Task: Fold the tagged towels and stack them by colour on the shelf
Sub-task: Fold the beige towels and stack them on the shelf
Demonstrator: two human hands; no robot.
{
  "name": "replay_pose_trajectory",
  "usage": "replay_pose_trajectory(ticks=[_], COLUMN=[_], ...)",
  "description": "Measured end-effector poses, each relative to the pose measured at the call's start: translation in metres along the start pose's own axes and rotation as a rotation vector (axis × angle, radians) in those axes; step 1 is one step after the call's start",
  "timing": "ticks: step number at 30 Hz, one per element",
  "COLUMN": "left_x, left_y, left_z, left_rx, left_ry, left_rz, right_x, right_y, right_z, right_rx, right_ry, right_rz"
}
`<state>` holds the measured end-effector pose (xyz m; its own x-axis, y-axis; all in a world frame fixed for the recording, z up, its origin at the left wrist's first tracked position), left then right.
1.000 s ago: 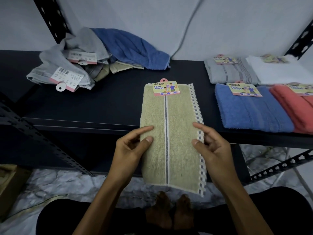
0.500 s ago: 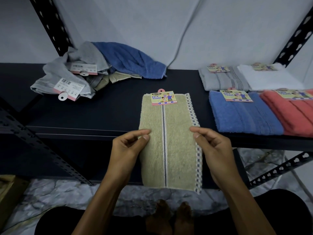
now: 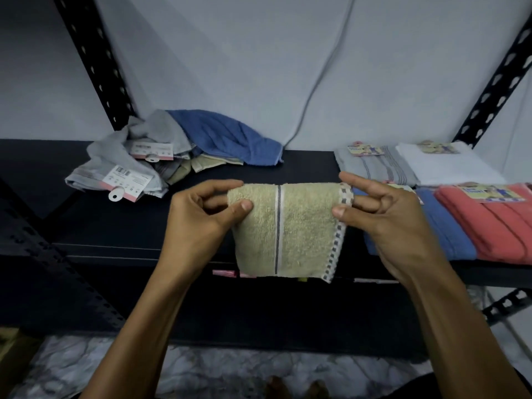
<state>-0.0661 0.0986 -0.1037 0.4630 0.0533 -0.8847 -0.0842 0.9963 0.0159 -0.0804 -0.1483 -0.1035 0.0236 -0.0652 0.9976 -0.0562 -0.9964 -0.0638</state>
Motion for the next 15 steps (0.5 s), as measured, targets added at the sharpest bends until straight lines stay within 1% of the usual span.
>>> replay_pose_trajectory(ticks=[3, 7, 11, 15], left_x=[0.003, 0.014, 0.021, 0.024], left_y=[-0.001, -0.001, 0.001, 0.002], left_z=[0.001, -0.007, -0.011, -0.016], left_rx=[-0.053, -0.076, -0.100, -0.106], left_ry=[0.077, 0.180, 0.298, 0.322], left_rz=[-0.118, -0.139, -0.214, -0.232], right_x=[0.001, -0.006, -0.015, -0.025], right_y=[0.000, -0.004, -0.005, -0.002], right_z=[0.002, 0.000, -0.001, -0.004], right_rx=[-0.013, -0.013, 0.015, 0.009], right_ry=[-0.036, -0.111, -0.190, -0.220], right_rz=[0.064, 0.130, 0.112, 0.123])
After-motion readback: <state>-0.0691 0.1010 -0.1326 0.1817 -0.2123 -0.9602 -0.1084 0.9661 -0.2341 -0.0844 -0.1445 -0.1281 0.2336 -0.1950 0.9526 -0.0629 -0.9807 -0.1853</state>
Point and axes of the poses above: each hand's wrist, its own z-axis towards the middle knuckle, its own y-axis out of the back of the hand, x = y × z, the point moved 3 cm from there along z, towards the middle knuckle, and after that the axes turned 13 degrees about -y, right-handed, at the moved point
